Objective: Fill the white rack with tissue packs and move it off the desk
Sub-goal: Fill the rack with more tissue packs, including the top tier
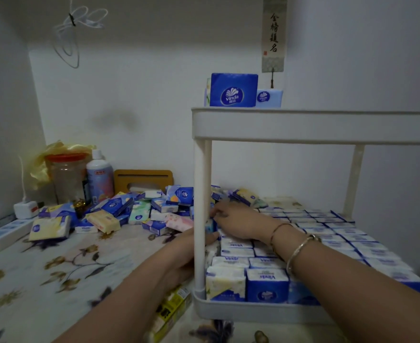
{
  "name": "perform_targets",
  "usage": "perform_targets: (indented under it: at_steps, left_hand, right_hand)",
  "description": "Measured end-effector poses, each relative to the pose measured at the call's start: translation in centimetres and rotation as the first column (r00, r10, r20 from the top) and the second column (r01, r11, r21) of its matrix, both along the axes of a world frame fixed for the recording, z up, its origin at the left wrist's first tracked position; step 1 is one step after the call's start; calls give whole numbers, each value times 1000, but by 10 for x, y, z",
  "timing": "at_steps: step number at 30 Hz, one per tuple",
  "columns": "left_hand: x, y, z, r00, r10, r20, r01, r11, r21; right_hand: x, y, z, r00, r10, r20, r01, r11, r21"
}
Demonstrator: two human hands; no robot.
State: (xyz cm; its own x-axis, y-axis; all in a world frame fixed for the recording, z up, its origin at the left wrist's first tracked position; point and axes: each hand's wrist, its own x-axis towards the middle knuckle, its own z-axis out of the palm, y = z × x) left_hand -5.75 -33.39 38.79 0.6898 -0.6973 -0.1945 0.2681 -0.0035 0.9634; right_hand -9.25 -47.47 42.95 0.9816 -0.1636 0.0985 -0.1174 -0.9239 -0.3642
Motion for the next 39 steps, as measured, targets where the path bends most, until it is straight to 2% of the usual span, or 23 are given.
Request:
perform_targets:
  at_steps: [3, 7, 10, 12, 16, 19, 24, 28, 30, 34, 39]
  left_hand:
    - [-3, 5, -3, 999, -41, 5, 42, 998, -47]
    - [-1, 8, 4, 979, -22, 203, 8, 997, 73]
    - [-4, 7, 5, 970, 20, 244, -30, 999, 39]
    - [-11, 7, 5, 973, 32, 227, -31, 999, -7]
    - [-13, 2, 1, 993, 97, 71, -93, 994, -61]
    - [-6, -1, -5, 992, 115, 58, -114, 993, -21]
    - [-10, 2, -1, 993, 60, 99, -57, 998, -36]
    - [-11, 3, -1, 977, 168, 129, -170, 985, 6]
    - [-8, 6, 0, 961, 240, 138, -245, 969, 22]
    - [-12, 4, 4, 961, 246, 126, -254, 966, 46]
    - [-16, 2, 4, 978, 186, 95, -190, 981, 33]
  right_hand:
    - [0, -2, -2, 999, 32, -24, -33, 999, -34]
    - [-7, -5, -1, 996, 65, -61, -68, 997, -45]
    - [-9, -2, -1, 992, 72, -102, -77, 996, -38]
    - [-7, 1, 1, 995, 57, -83, -59, 998, -24]
    - [-4, 3, 2, 1000, 17, -24, -16, 999, 33]
    - [-4, 6, 3, 1000, -15, 9, 15, 998, 58]
    - [1, 12, 3, 999, -24, 34, 23, 999, 23]
    - [-3, 10, -1, 995, -67, 67, 63, 996, 68]
    - [-7, 8, -2, 996, -82, 31, 82, 997, 4]
    - [-16, 8, -7, 954, -129, -270, 78, 979, -191]
    - [-20, 11, -14, 966, -128, -226, 71, 967, -245]
